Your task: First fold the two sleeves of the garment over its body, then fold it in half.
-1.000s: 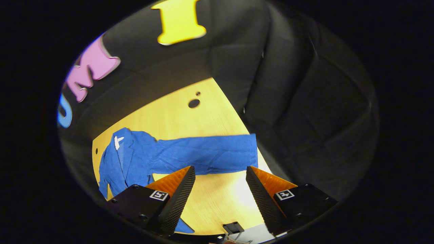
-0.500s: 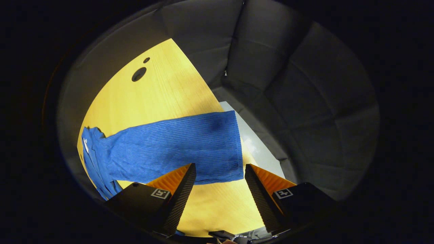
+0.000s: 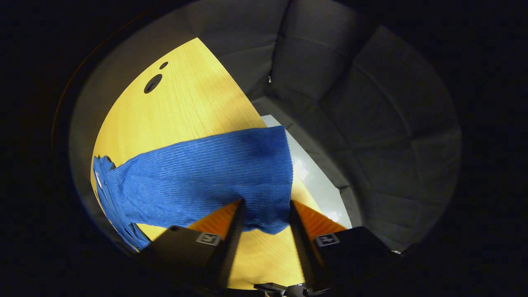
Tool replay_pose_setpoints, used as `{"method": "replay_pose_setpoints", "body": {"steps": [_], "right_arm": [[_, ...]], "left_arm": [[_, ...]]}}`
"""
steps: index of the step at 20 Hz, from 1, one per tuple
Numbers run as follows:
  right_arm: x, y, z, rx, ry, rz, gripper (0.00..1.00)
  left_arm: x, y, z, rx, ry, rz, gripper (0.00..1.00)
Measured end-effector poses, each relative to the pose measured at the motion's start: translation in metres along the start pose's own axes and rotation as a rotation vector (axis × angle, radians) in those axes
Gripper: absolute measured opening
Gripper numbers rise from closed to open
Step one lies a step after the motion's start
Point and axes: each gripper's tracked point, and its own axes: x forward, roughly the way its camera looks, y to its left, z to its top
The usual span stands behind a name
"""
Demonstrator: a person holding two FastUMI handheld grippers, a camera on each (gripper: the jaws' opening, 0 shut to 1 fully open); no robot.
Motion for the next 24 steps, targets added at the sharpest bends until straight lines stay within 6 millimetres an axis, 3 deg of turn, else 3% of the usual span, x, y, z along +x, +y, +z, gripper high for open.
{"method": "replay_pose_setpoints", "body": {"steps": [2,6,10,13,15,18,21,24], "right_arm": [[0.0,0.006,-0.003,0.006,-0.005,-0.018,0.12],[-0.01,0.012,-0.004,-0.052,-0.089,-0.064,0.06],[-0.057,0.02,0.004,-0.084,-0.261,-0.111,0.06],[-0.108,0.05,0.006,-0.115,-0.373,-0.104,0.06],[-0.149,0.086,0.002,-0.173,-0.441,-0.085,0.05],[-0.208,0.166,-0.003,-0.214,-0.514,0.014,0.05],[-0.239,0.26,-0.028,-0.261,-0.543,0.131,0.05],[-0.266,0.357,-0.063,-0.302,-0.548,0.271,0.05]], "left_arm": [[-0.002,0.01,-0.01,-0.018,0.023,0.002,0.8],[-0.011,0.042,-0.022,-0.045,0.023,0.032,0.8],[-0.023,0.079,-0.038,-0.071,0.033,0.049,0.8],[-0.032,0.111,-0.041,-0.084,0.005,0.054,0.8],[-0.033,0.131,-0.044,-0.081,-0.009,0.056,0.8],[-0.039,0.157,-0.04,-0.109,-0.049,0.037,0.81],[-0.049,0.193,-0.047,-0.121,-0.071,0.066,0.8],[-0.06,0.228,-0.069,-0.164,-0.047,0.109,0.8]]}}
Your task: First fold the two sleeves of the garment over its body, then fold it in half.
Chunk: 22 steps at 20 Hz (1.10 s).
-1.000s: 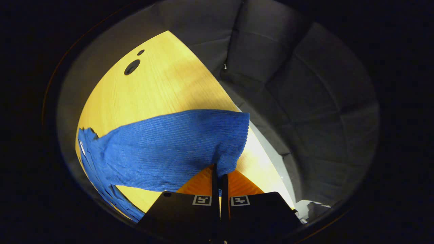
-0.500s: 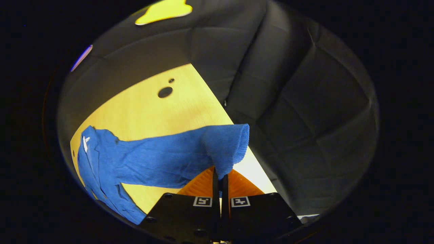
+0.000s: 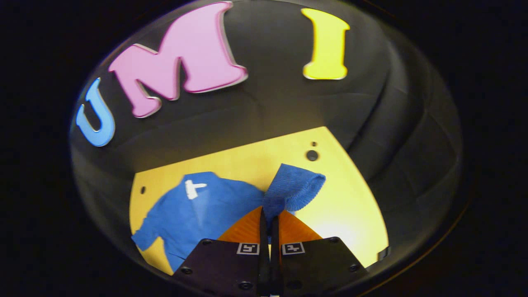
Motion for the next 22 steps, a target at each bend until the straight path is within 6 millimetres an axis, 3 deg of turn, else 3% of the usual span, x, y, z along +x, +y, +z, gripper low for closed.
{"method": "replay_pose_setpoints", "body": {"steps": [3,6,9,10,11,14,17,18,20,22], "right_arm": [[-0.007,0.115,-0.012,-0.038,-0.016,0.13,0.05],[0.004,0.217,-0.039,-0.118,0.007,0.223,0.05],[0.031,0.288,-0.075,-0.147,0.072,0.271,0.05],[0.045,0.302,-0.087,-0.169,0.089,0.27,0.05],[0.084,0.307,-0.114,-0.19,0.114,0.267,0.05],[0.126,0.322,-0.163,-0.187,0.24,0.261,0.05],[0.148,0.347,-0.201,-0.138,0.332,0.329,0.06],[0.15,0.352,-0.207,-0.129,0.356,0.348,0.18],[0.148,0.364,-0.217,-0.086,0.403,0.408,0.22],[0.141,0.381,-0.219,-0.043,0.431,0.471,0.56]], "left_arm": [[-0.009,0.035,-0.011,-0.04,0.024,0.052,0.8],[-0.019,0.069,-0.016,-0.03,0.024,0.119,0.8],[-0.031,0.103,-0.022,-0.025,0.04,0.188,0.8],[-0.034,0.112,-0.028,-0.029,0.057,0.209,0.8],[-0.037,0.119,-0.031,-0.033,0.073,0.228,0.8],[-0.049,0.132,-0.045,-0.017,0.12,0.27,0.8],[-0.06,0.138,-0.048,0.02,0.15,0.309,0.8],[-0.062,0.136,-0.051,0.018,0.165,0.311,0.81],[-0.06,0.12,-0.056,-0.001,0.187,0.288,0.79],[-0.051,0.102,-0.059,-0.026,0.204,0.247,0.8]]}}
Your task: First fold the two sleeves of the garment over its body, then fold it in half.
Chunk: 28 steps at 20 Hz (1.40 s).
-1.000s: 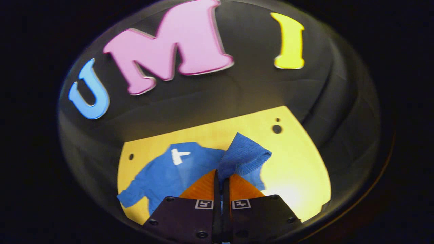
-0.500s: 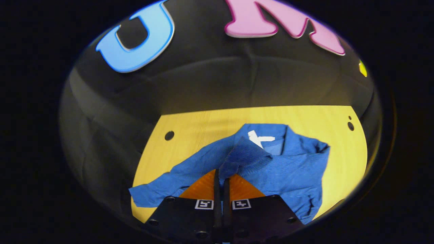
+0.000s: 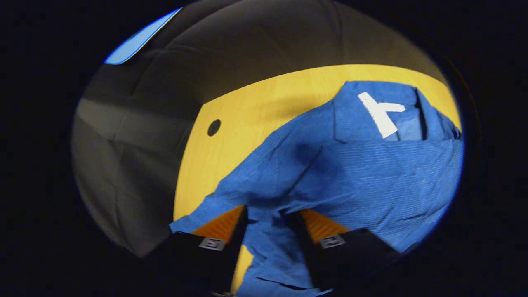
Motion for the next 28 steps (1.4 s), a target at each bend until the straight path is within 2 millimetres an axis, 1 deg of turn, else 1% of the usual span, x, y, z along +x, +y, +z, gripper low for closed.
{"method": "replay_pose_setpoints", "body": {"steps": [2,3,4,5,6,7,8,9,10,12,14,15,16,18,19,20,22,24,26,28], "right_arm": [[-0.003,0.003,0.003,0.013,-0.006,0.023,0.9],[-0.01,0.008,0.008,0.026,-0.009,0.044,0.92],[-0.016,0.014,0.012,0.04,-0.012,0.073,0.82],[-0.025,0.02,0.017,0.053,-0.019,0.109,0.83],[-0.035,0.029,0.024,0.073,-0.028,0.152,0.96],[-0.045,0.039,0.029,0.102,-0.032,0.198,0.96],[-0.054,0.047,0.032,0.129,-0.023,0.228,0.96],[-0.062,0.05,0.034,0.141,-0.014,0.245,0.96],[-0.071,0.053,0.037,0.144,-0.019,0.264,0.96],[-0.089,0.055,0.04,0.127,-0.042,0.284,0.96],[-0.118,0.051,0.036,0.073,-0.063,0.292,0.96],[-0.135,0.046,0.031,0.027,-0.07,0.292,0.96],[-0.151,0.035,0.025,-0.028,-0.077,0.283,0.96],[-0.182,0.003,0.011,-0.124,-0.09,0.238,0.97],[-0.198,-0.015,0.004,-0.148,-0.095,0.218,1.0],[-0.214,-0.033,-0.004,-0.155,-0.098,0.209,0.96],[-0.248,-0.067,-0.023,-0.145,-0.106,0.181,0.96],[-0.277,-0.112,-0.043,-0.133,-0.119,0.13,0.96],[-0.306,-0.157,-0.065,-0.098,-0.128,0.07,0.96],[-0.331,-0.194,-0.087,-0.033,-0.136,0.027,0.96]], "left_arm": [[0.008,-0.016,0.003,-0.02,0.003,-0.038,0.8],[0.014,-0.023,0.007,-0.032,-0.006,-0.055,0.8],[0.02,-0.029,0.009,-0.048,-0.006,-0.07,0.8],[0.027,-0.034,0.009,-0.066,0.0,-0.084,0.8],[0.034,-0.041,0.006,-0.09,0.013,-0.102,0.8],[0.04,-0.047,0.004,-0.114,0.031,-0.119,0.8],[0.044,-0.054,-0.002,-0.132,0.068,-0.135,0.8],[0.046,-0.059,-0.013,-0.132,0.124,-0.149,0.81],[0.051,-0.061,-0.017,-0.125,0.136,-0.148,0.82],[0.071,-0.057,-0.013,-0.103,0.134,-0.143,0.83],[0.094,-0.055,-0.019,-0.101,0.164,-0.154,0.82],[0.106,-0.057,-0.025,-0.11,0.204,-0.168,0.82],[0.12,-0.06,-0.03,-0.129,0.245,-0.181,0.82],[0.148,-0.06,-0.041,-0.154,0.333,-0.201,0.82],[0.168,-0.058,-0.046,-0.156,0.359,-0.198,0.82],[0.186,-0.056,-0.046,-0.157,0.386,-0.193,0.82],[0.214,-0.053,-0.048,-0.143,0.442,-0.179,0.82],[0.245,-0.048,-0.054,-0.118,0.498,-0.159,0.82],[0.266,-0.045,-0.057,-0.1,0.554,-0.155,0.82],[0.282,-0.049,-0.066,-0.099,0.62,-0.168,0.82]]}}
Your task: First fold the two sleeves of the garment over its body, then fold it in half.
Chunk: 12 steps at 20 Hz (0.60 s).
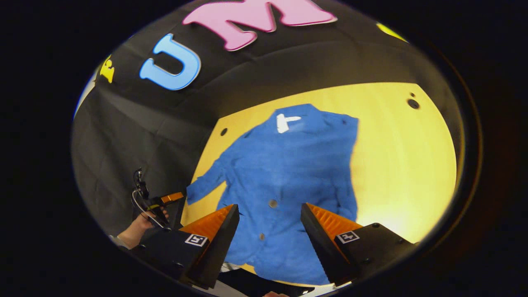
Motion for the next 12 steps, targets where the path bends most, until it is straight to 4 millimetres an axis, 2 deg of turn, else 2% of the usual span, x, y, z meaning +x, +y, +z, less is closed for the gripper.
{"method": "replay_pose_setpoints", "body": {"steps": [3,5,7,9,10,11,12], "right_arm": [[-0.037,-0.042,-0.021,0.103,-0.022,-0.055,0.96],[-0.058,-0.061,-0.03,0.142,-0.051,-0.089,0.96],[-0.076,-0.075,-0.035,0.167,-0.073,-0.115,0.96],[-0.086,-0.08,-0.037,0.19,-0.09,-0.126,0.96],[-0.088,-0.079,-0.038,0.202,-0.095,-0.125,0.96],[-0.09,-0.077,-0.039,0.209,-0.097,-0.12,0.96],[-0.091,-0.075,-0.041,0.213,-0.095,-0.116,0.96]], "left_arm": [[0.029,0.009,0.0,0.011,0.076,0.03,0.83],[0.037,0.021,0.006,-0.011,0.075,0.059,0.83],[0.043,0.028,0.002,-0.03,0.104,0.072,0.83],[0.054,0.033,-0.007,-0.044,0.148,0.082,0.83],[0.052,0.032,-0.014,-0.067,0.193,0.085,0.83],[0.056,0.033,-0.005,-0.035,0.169,0.084,0.83],[0.052,0.033,-0.011,-0.015,0.214,0.087,0.83]]}}
